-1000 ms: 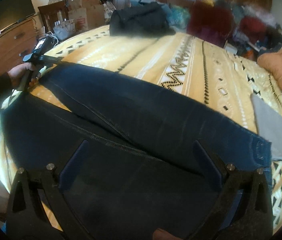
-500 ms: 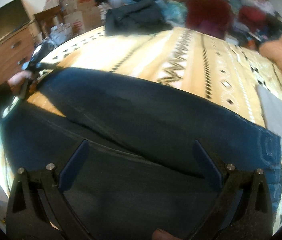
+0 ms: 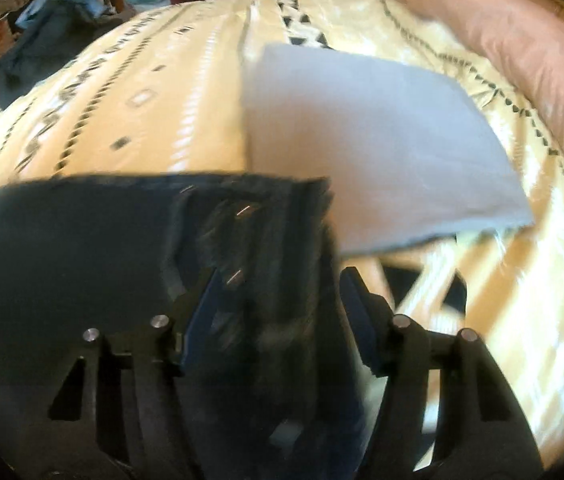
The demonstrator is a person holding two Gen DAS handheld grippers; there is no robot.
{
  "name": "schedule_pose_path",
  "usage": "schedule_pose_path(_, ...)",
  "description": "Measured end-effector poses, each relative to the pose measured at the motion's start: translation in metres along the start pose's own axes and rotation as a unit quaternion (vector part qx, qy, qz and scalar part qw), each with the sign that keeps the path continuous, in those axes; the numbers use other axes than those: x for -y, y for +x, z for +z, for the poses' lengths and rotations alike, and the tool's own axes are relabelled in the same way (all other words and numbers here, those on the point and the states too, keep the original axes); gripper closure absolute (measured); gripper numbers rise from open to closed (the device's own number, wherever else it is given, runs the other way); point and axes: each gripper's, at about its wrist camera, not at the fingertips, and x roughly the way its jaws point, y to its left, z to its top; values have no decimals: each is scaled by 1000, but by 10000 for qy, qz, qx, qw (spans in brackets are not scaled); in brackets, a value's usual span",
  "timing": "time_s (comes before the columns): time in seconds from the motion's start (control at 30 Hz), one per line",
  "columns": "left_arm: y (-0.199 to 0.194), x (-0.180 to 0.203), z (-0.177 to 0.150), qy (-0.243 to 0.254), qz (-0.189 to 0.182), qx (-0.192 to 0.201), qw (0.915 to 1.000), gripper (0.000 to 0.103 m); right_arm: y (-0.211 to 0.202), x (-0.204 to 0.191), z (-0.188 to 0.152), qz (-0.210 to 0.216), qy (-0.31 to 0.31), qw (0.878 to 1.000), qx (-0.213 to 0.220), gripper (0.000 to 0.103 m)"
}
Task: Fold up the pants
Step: 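Lift the jeans with both grippers and fold them over lengthwise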
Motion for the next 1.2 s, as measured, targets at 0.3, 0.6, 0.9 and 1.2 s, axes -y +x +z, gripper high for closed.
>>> schedule_pose_path(0.3, 1, 4, 1, 32, 156, -25, 9999, 85, 59, 17, 25, 416, -39, 9984, -378, 41)
schedule_pose_path(0.6, -40, 11, 2, -166, 249, 697, 9971, 90, 18, 25, 23, 1374, 270, 9900, 156, 92)
schedule_pose_path(0.9, -201, 1, -44, -487, -535, 2092, 9752, 90, -125, 37, -54, 1872, 455, 9756, 1051, 92)
schedule_pose_path(1.2, -270, -36, -200, -679, -552, 1494, 9849, 89, -144, 39, -176, 1526, 485, 9871, 53, 92)
